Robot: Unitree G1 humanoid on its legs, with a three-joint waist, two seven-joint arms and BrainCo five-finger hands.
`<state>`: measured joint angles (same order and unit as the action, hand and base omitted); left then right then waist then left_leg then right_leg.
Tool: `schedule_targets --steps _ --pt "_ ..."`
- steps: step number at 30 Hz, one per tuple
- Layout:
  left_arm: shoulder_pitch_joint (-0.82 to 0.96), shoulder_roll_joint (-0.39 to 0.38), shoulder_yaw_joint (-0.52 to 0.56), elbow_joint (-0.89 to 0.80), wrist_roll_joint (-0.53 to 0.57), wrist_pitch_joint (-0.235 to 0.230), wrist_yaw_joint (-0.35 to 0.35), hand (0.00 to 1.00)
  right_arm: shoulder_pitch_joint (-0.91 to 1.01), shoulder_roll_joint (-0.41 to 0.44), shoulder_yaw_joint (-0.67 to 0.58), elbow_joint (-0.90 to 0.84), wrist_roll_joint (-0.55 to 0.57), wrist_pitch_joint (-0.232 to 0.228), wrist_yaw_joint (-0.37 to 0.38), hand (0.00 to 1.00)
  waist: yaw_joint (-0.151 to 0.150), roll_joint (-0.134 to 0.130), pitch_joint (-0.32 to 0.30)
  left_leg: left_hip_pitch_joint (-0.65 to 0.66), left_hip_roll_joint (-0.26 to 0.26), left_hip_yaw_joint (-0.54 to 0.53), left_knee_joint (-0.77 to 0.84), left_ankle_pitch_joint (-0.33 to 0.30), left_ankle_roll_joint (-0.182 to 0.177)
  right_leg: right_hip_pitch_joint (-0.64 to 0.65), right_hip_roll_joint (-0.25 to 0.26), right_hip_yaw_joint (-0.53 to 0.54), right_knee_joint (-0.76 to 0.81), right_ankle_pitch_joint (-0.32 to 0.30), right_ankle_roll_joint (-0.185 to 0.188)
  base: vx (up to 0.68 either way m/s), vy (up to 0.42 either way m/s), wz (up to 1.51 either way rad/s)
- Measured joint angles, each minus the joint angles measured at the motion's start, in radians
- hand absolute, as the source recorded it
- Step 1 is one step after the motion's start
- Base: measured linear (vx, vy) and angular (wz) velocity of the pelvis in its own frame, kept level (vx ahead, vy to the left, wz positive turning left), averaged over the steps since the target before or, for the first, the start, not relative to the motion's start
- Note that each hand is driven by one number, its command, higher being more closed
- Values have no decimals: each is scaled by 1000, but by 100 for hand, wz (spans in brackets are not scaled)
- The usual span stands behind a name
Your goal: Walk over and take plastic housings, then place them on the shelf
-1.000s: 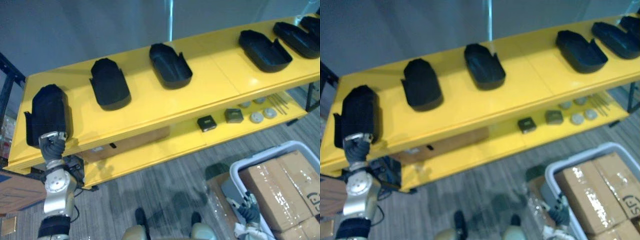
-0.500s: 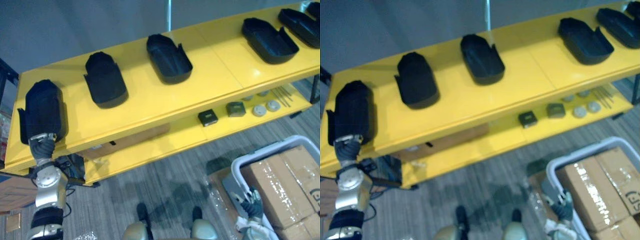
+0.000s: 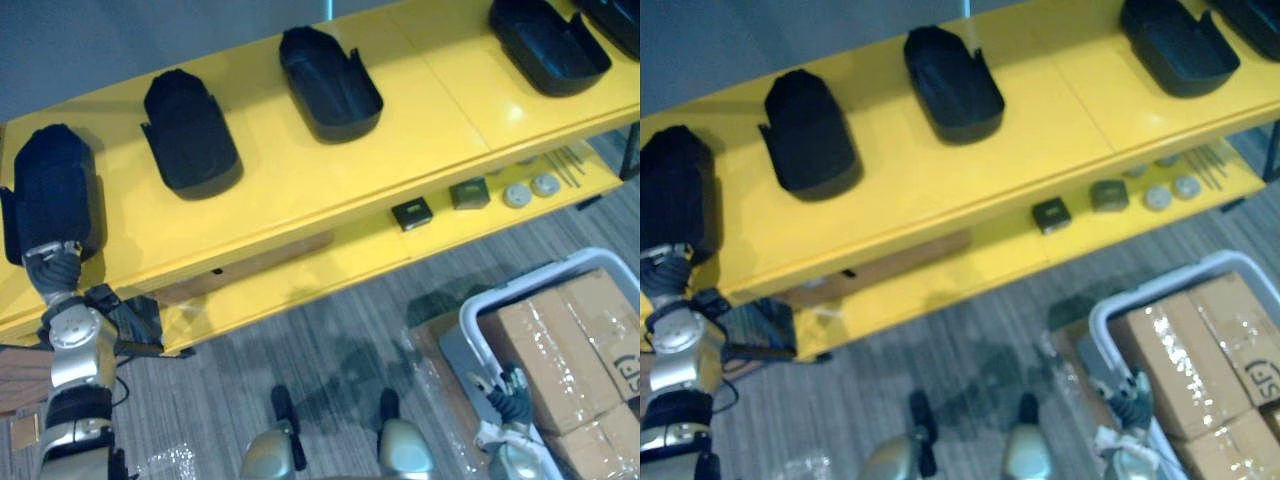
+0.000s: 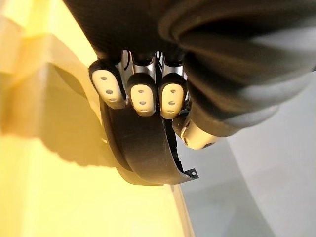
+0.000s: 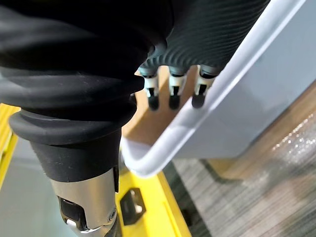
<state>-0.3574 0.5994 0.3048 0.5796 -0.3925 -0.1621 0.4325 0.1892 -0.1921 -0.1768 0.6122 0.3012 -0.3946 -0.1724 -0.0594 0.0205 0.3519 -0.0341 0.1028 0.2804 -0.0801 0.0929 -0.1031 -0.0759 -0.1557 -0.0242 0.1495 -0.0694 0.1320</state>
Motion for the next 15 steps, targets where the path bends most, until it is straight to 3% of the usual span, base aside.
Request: schedule_targets --steps 4,15 --pt "-77 53 0 35 0 35 26 100 -13 -8 0 -17 0 0 0 0 -8 -11 47 -6 3 5 23 -7 2 -14 0 9 29 -10 -2 -14 0 -4" --pt "-155 104 -2 69 -2 72 63 100 -35 -12 14 -51 1 0 -1 0 -13 -21 77 -64 17 29 117 -50 2 -65 3 44 58 -12 -1 -7 1 -7"
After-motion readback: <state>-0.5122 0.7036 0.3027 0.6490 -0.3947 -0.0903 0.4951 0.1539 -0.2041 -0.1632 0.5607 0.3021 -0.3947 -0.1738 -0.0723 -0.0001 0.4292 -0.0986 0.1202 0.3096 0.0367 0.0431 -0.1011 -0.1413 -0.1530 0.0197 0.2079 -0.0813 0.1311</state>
